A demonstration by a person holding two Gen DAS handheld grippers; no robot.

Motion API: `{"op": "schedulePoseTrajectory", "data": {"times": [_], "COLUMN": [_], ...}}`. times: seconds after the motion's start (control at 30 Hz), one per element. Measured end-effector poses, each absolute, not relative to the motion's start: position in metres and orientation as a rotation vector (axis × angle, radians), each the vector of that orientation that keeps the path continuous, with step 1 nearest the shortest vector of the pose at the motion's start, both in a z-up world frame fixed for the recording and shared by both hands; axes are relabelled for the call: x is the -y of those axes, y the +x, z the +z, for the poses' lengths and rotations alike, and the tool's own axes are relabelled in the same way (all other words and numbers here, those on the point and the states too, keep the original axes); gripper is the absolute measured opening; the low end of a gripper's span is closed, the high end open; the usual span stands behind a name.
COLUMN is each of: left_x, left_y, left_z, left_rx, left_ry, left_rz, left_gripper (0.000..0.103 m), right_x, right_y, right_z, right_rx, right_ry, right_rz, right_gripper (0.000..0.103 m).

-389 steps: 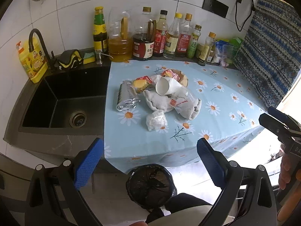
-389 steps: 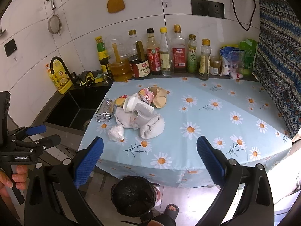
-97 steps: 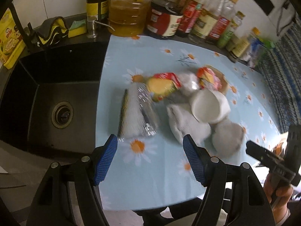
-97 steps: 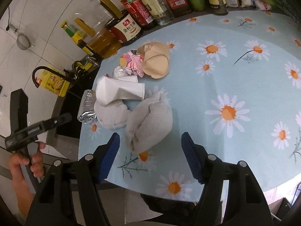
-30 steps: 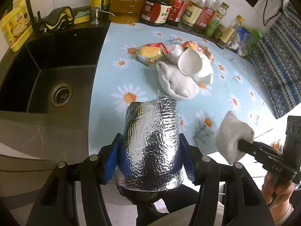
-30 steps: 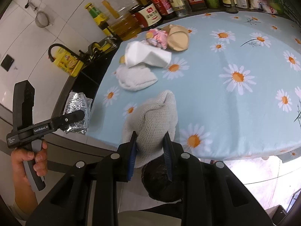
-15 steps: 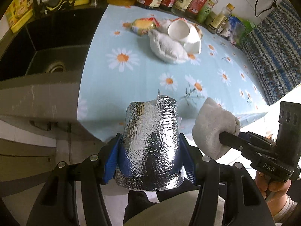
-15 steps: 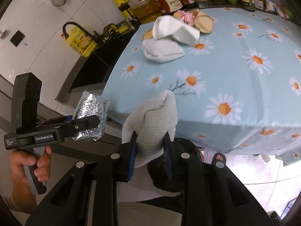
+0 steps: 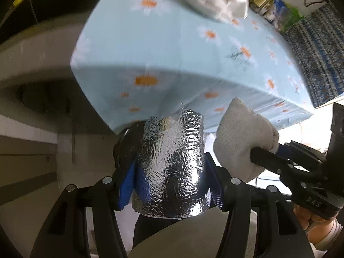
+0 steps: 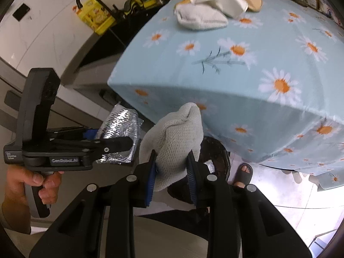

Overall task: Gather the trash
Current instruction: 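Lift the foil roll and grey cloth and carry them down to the bin, then open the left tool over the bin while the right tool releases its item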

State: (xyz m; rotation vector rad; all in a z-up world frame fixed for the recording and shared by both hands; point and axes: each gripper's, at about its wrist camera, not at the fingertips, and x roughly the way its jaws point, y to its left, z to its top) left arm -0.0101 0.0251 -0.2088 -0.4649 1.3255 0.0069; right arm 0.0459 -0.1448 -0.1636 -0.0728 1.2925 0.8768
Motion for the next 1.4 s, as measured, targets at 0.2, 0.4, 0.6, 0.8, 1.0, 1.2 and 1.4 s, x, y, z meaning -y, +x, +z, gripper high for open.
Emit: {"op": "schedulePoseTrajectory", "data": {"times": [0.2, 0.4, 0.6, 0.8, 1.0, 1.2, 1.4], "left_x": [-0.026, -0.024, -0.035, -0.039, -0.034, -0.036, -0.037], "left_y": [-0.014, -0.016, -0.018, -0.02, -0.024, -0.024, -0.022], "left_z": [-0.241, -0.272, -0.305, -0.341, -0.372, -0.383, -0.378], "left_rx": [-1.385, -1.434, -1.48, -1.533, -1.573, -1.57, -1.583], "left_ry": [-0.509, -0.538, -0.583, -0.628, -0.613, -0.626, -0.618], "left_rz": [0.028, 0.058, 0.08, 0.106, 0.098, 0.104, 0.105], "left_gripper": [0.057, 0.057, 0.057, 0.057, 0.057, 0.059, 0.072], "right_x": [0.14, 0.134, 0.13, 0.133, 0.137, 0.136, 0.143], "right_y": [0.04, 0.037, 0.036, 0.036, 0.041, 0.037, 0.045], "right_z": [-0.19, -0.226, -0.266, -0.309, -0.35, -0.364, -0.358], "right_rx": [-1.338, -1.413, -1.503, -1.566, -1.689, -1.708, -1.681], "right_ry": [-0.146, -0.194, -0.195, -0.198, -0.098, -0.069, 0.011], "right_rz": [0.882, 0.869, 0.854, 0.815, 0.776, 0.762, 0.75], "right_gripper": [0.028, 0.028, 0.028, 0.028, 0.028, 0.031, 0.048]}}
